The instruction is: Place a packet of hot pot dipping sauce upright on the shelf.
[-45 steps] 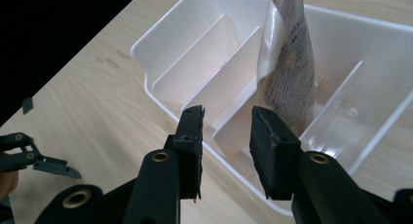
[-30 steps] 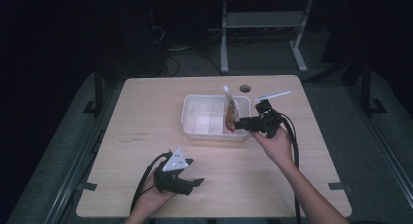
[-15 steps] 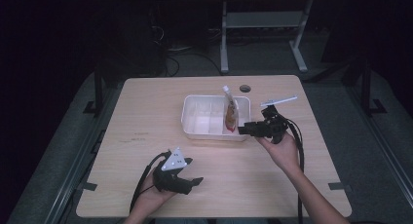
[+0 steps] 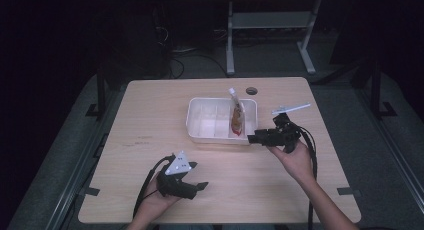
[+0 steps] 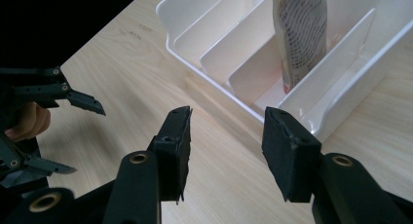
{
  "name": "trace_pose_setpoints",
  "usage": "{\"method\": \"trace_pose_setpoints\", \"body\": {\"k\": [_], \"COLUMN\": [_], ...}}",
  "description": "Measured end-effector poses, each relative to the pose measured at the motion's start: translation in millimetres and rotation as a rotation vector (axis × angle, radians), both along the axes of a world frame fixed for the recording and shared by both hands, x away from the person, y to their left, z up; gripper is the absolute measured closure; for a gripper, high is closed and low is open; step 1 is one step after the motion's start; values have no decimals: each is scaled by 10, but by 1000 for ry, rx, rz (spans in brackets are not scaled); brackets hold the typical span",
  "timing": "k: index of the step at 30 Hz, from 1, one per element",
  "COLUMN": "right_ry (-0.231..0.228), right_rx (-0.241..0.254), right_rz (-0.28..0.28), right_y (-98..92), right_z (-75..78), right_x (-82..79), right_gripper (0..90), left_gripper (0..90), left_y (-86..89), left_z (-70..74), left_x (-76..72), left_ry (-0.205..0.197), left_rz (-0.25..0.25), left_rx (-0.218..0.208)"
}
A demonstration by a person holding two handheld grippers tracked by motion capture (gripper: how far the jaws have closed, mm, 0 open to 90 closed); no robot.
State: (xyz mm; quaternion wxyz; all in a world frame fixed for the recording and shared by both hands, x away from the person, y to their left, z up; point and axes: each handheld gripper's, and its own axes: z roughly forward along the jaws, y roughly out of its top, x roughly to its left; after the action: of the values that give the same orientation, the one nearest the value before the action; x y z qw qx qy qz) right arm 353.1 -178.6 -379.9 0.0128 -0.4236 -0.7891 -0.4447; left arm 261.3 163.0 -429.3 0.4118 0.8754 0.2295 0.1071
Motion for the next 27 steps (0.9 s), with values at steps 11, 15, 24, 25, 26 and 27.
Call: {"method": "trace_pose_setpoints", "body": {"k": [11, 15, 24, 25, 26, 27], "right_ry": [-4, -3, -8, -4, -5, -2], "right_rx": [0, 3, -2, -2, -1, -2], "right_rz": [11, 13, 13, 9, 12, 10], "right_y": [-73, -105, -196, -201, -210, -218], "right_z": [-25, -42, -128, -136, -146, -154], "right_x": [-75, -119, -206, -218, -226, -235], "right_gripper": [509, 505, 502, 502, 502, 502], "left_gripper": [256, 256, 255, 255, 255, 255], "left_y": [6, 9, 11, 11, 12, 11], "left_z": [2, 4, 4, 3, 4, 4], "left_x": [3, 2, 4, 4, 4, 3], "left_ry": [-1, -2, -2, -2, -2, -2], "left_rz": [3, 4, 4, 5, 4, 5], "left_rx": [0, 1, 2, 2, 2, 2]}}
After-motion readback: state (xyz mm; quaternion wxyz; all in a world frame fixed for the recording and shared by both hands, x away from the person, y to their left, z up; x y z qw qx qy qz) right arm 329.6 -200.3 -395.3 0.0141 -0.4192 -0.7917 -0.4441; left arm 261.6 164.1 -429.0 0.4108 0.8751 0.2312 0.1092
